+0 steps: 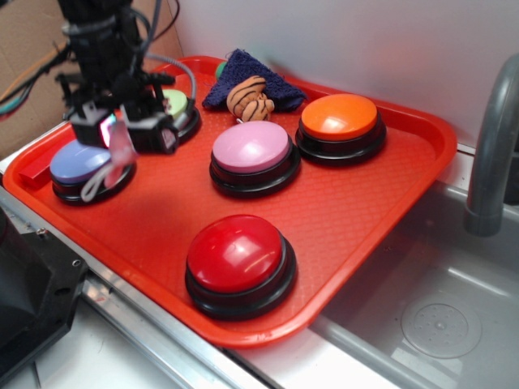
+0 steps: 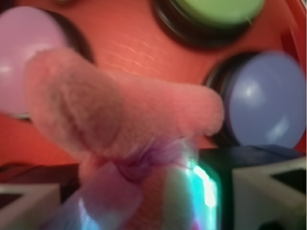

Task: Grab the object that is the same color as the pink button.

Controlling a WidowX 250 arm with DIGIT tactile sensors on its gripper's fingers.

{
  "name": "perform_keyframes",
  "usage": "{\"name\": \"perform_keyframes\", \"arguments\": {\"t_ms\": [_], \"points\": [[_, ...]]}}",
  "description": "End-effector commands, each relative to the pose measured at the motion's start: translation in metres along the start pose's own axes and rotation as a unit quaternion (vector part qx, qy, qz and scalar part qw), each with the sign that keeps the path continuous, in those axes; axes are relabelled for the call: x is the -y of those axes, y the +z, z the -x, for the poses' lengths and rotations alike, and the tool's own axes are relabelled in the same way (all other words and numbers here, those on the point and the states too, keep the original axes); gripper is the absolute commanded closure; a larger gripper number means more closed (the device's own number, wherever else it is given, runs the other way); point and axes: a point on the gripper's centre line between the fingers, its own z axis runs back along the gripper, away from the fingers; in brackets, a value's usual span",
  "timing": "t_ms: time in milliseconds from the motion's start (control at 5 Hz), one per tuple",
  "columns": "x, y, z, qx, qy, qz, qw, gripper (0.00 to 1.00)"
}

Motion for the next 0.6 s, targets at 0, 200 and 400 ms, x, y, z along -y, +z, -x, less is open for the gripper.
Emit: {"name": "perform_keyframes", "arguments": {"t_ms": [0, 200, 400], "points": [[0.015, 0.063, -0.003, 0.06, -0.108, 0.021, 0.992, 1.0], [0.023, 0.075, 0.004, 0.086, -0.136, 0.021, 0.987, 1.0], [0.021, 0.074, 0.008, 0.088, -0.141, 0.029, 0.986, 1.0]]}}
